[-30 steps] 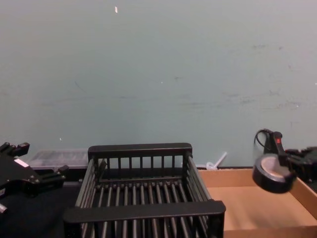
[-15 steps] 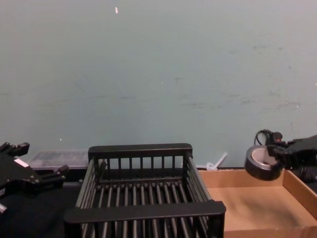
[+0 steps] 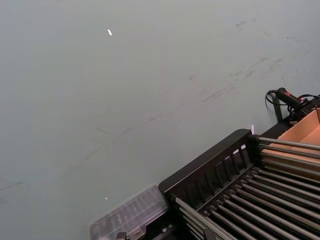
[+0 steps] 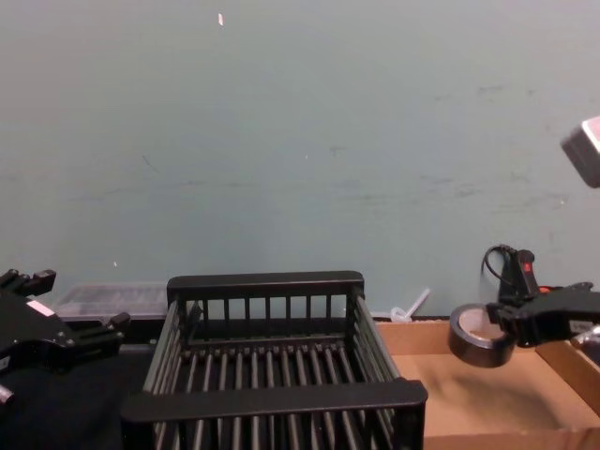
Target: Pick up the white tape and place it into the black box , Pick up the silver tape and place it into the brown box.
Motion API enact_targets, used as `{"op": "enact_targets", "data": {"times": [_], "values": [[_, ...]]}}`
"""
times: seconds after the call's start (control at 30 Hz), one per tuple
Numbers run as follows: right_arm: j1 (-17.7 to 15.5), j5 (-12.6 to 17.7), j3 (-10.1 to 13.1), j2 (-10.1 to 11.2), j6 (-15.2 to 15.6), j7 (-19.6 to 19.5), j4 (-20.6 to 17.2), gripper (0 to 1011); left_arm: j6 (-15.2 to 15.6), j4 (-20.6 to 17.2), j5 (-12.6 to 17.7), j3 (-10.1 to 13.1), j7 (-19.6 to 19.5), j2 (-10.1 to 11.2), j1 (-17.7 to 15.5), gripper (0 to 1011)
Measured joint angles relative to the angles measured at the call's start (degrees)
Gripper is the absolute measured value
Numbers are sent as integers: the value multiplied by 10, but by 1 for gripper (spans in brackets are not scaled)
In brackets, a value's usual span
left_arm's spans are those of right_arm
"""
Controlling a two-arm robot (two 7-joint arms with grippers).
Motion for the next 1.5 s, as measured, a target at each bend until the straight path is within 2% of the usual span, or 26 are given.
{"op": "enact_targets", "data": {"times": [0.13, 0.53, 0.6, 0.67, 0.7, 0.8, 0.97, 1.03, 1.07, 1.17, 1.2, 1.27, 1.3, 1.5], "values": [[4, -6, -1, -4, -1, 0, 10, 126, 0, 0, 0, 0, 0, 0, 0, 1001], [2, -4, 0, -2, -1, 0, 5, 151, 0, 0, 0, 0, 0, 0, 0, 1001], [1, -3, 0, -2, 0, 0, 4, 233, 0, 0, 0, 0, 0, 0, 0, 1001], [1, -3, 0, -1, 0, 0, 3, 269, 0, 0, 0, 0, 0, 0, 0, 1001], [1, -3, 0, -1, 0, 0, 3, 329, 0, 0, 0, 0, 0, 0, 0, 1001], [1, -3, 0, -1, 0, 0, 3, 386, 0, 0, 0, 0, 0, 0, 0, 1001], [0, -2, 0, -1, 0, 0, 2, 567, 0, 0, 0, 0, 0, 0, 0, 1001], [0, -2, 0, -1, 0, 0, 2, 599, 0, 0, 0, 0, 0, 0, 0, 1001], [0, -2, 0, -1, 0, 0, 2, 666, 0, 0, 0, 0, 0, 0, 0, 1001], [0, -2, 0, -1, 0, 0, 2, 724, 0, 0, 0, 0, 0, 0, 0, 1001], [0, -2, 0, -1, 1, 0, 2, 782, 0, 0, 0, 0, 0, 0, 0, 1002], [0, -1, 0, 0, 1, 0, 1, 818, 0, 0, 0, 0, 0, 0, 0, 1001], [0, -1, 0, 0, 1, 0, 1, 868, 0, 0, 0, 0, 0, 0, 0, 1001], [0, -1, 0, 0, 1, 0, 1, 999, 0, 0, 0, 0, 0, 0, 0, 1001]]}}
